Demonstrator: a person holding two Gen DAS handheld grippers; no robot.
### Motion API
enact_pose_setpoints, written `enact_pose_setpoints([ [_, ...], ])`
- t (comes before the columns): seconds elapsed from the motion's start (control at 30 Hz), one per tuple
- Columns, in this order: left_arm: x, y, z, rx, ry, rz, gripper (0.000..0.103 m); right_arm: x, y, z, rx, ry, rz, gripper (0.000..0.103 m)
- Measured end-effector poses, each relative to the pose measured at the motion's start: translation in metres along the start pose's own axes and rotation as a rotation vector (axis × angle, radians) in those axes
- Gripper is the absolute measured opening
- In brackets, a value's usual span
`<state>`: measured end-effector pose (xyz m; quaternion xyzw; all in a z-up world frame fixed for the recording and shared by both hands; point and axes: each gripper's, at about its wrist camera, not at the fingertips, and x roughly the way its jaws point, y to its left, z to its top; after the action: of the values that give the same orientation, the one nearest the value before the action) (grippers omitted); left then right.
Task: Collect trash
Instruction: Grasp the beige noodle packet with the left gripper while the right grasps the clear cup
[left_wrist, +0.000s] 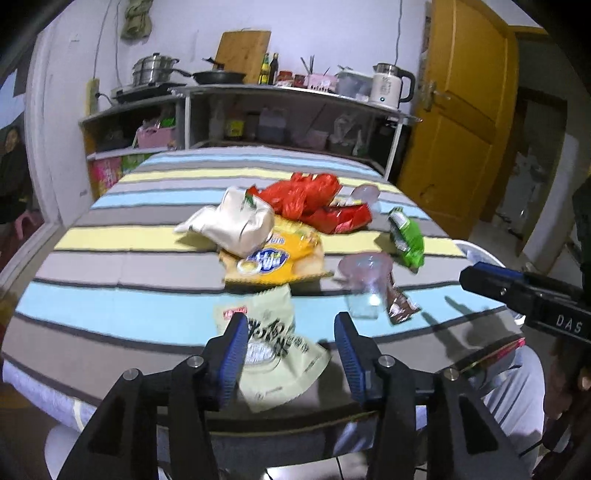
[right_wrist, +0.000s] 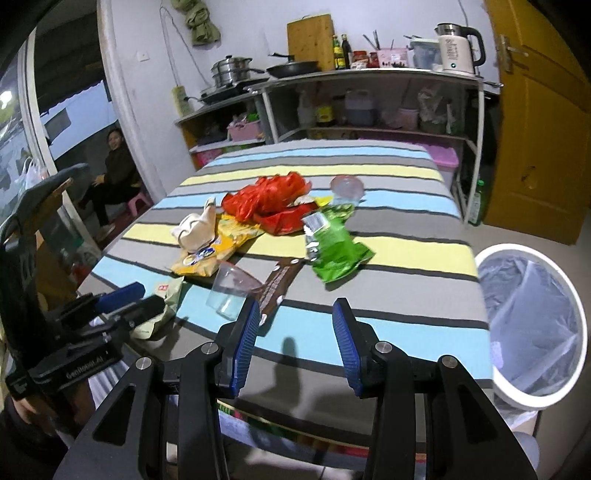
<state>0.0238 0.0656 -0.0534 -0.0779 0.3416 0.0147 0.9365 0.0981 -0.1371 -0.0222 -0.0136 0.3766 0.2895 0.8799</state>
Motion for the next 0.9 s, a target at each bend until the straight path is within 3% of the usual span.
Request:
enact_pose_setpoints([
  [0.23, 0.009, 0.009, -0.009, -0.024, 0.023, 0.037, 0.061, 0.016, 0.005, 0.000, -0.005, 0.034, 0.011, 0.043],
  [0.5, 0.012, 0.022, -0.008, -0.058, 0.013, 0.080, 0.061, 0.026, 0.021, 0.004, -0.029, 0.046, 0.057, 0.043],
  [0.8, 0.017, 0.028, -0.004, -0.047, 0.006, 0.069, 0.061, 0.050, 0.041, 0.008, -0.043, 0.099, 0.111, 0.043],
  [0.9, 0.018, 0.028, -0.004, -0.030, 0.002, 0.077, 0.055, 0.059, 0.043, 0.012, -0.038, 0.113, 0.111, 0.043],
])
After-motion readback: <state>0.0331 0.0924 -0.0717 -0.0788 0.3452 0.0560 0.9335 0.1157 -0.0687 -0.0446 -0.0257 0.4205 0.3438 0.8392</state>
